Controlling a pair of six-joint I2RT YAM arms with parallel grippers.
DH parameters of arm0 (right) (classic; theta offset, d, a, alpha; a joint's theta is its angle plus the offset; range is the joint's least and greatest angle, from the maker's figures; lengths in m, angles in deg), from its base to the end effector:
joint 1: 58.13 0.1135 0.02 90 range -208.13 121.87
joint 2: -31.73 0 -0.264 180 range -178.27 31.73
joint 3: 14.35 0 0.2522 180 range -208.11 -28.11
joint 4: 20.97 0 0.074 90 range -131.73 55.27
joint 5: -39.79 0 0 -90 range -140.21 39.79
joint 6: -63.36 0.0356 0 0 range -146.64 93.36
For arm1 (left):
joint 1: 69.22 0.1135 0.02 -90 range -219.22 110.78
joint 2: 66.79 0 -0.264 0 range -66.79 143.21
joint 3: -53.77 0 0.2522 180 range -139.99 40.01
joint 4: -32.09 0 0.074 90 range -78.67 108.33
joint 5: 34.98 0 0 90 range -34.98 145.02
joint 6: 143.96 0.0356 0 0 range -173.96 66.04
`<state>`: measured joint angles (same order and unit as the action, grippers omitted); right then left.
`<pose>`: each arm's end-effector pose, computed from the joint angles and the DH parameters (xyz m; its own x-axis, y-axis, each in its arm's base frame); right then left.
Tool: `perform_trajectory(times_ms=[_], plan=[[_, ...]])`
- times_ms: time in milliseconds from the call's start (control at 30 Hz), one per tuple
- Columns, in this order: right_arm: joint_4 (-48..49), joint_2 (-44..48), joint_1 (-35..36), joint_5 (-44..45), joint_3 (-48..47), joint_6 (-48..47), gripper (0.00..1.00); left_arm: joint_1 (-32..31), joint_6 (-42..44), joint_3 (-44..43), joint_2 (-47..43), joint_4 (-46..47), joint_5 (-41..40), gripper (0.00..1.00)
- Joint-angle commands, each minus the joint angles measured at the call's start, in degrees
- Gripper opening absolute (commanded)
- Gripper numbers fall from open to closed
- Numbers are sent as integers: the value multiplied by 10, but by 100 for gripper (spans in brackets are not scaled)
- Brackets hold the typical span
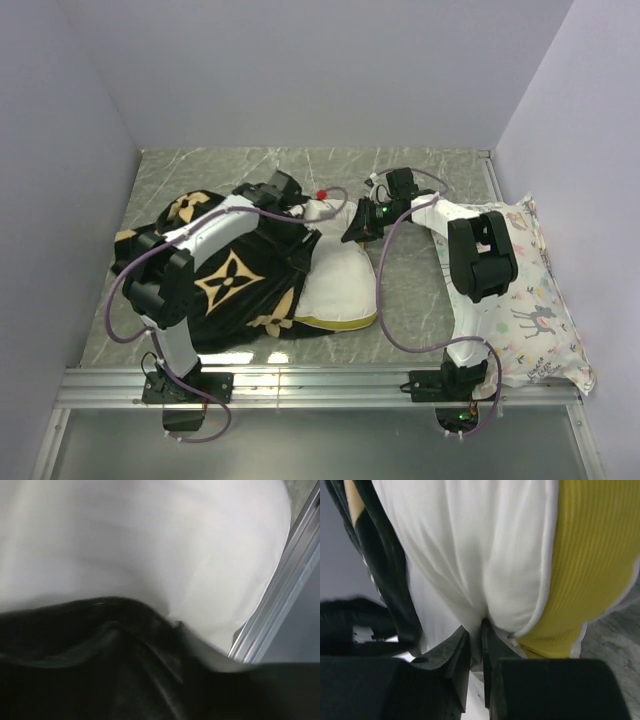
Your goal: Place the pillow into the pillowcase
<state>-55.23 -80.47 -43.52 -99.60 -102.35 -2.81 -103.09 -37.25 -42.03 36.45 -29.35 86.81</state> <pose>0.3808 0.1272 0.1717 -0.9760 0.0174 -0.2171 -0.1685 0.5714 0.8032 0.2952 -0.2207 0.2406 -0.5603 0.6704 -0.4864 0.8274 0.4251 -0.3671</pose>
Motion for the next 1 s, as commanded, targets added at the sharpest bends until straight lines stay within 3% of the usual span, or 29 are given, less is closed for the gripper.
perform_trajectory(times_ms=[0,100,133,200,233,300,500,767,867,967], plan=[[-65,54,22,-39,0,-67,23,63,39,-62,-57,-27,63,58],[-136,70,21,-5,-30,-145,49,103,1,-152,-39,-37,18,65],[-148,71,21,22,-40,-166,65,113,-17,-172,-31,-32,-14,66],[-171,68,20,53,-82,-177,76,135,-73,-203,-11,11,-69,67],[-172,62,18,83,-94,-175,87,138,-91,-206,-5,28,-97,67],[-167,49,20,108,-132,-165,92,141,-111,-212,17,65,-184,69],[-170,-26,19,125,-188,-129,92,141,-141,-283,134,33,-293,74],[-156,-79,23,81,-181,-104,90,140,-163,-240,194,81,-393,76],[-131,-72,26,46,-152,-100,82,140,-163,-243,226,107,-377,74],[-103,-68,27,23,-128,-86,65,139,-162,-253,256,124,-323,68]])
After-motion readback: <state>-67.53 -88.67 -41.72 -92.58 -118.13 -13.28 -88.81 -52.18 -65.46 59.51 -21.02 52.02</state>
